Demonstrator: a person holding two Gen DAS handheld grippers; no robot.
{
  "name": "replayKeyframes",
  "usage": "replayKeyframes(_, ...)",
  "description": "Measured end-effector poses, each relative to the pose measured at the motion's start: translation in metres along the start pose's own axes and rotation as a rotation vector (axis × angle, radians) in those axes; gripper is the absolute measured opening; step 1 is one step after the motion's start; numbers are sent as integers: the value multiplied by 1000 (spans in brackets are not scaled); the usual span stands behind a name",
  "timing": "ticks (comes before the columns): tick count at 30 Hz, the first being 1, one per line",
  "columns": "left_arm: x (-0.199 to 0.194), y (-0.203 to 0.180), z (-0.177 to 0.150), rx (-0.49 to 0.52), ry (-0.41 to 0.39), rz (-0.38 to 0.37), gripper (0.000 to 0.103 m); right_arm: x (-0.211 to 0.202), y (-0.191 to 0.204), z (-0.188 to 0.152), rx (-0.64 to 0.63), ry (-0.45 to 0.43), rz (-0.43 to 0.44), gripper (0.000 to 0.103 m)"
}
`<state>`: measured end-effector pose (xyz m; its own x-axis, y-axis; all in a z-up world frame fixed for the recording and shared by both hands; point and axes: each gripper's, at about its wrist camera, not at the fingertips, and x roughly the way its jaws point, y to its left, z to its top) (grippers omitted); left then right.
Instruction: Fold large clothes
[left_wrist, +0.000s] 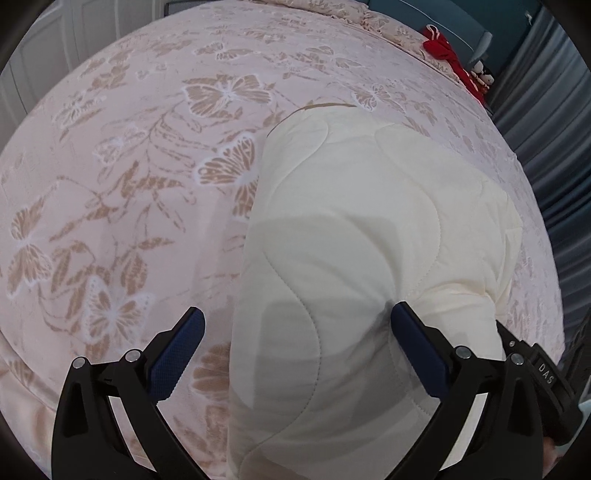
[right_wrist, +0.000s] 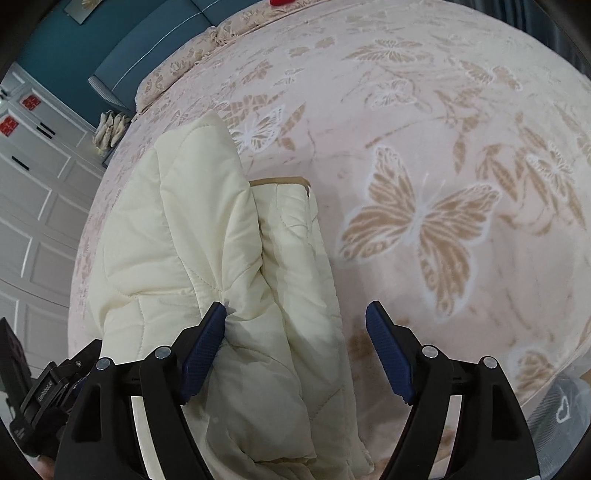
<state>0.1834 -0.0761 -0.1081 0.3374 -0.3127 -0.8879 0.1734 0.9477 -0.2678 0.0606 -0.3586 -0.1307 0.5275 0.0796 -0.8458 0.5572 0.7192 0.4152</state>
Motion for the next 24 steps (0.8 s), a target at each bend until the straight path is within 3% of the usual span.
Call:
replayKeyframes(6, 6, 9, 1, -47, 29, -63, 98, 5, -7, 2, 35, 26, 48, 75)
replayKeyframes(15, 35, 30, 5, -185, 134, -262, 98, 22, -20, 4, 112, 79, 155, 75)
replayKeyframes(22, 52, 31, 5, -207, 152, -350, 98, 28, -20, 7, 110, 85, 193, 75)
replayKeyframes(24, 52, 28, 5, -189, 149, -353, 98, 31, -20, 8, 116, 97, 228, 69)
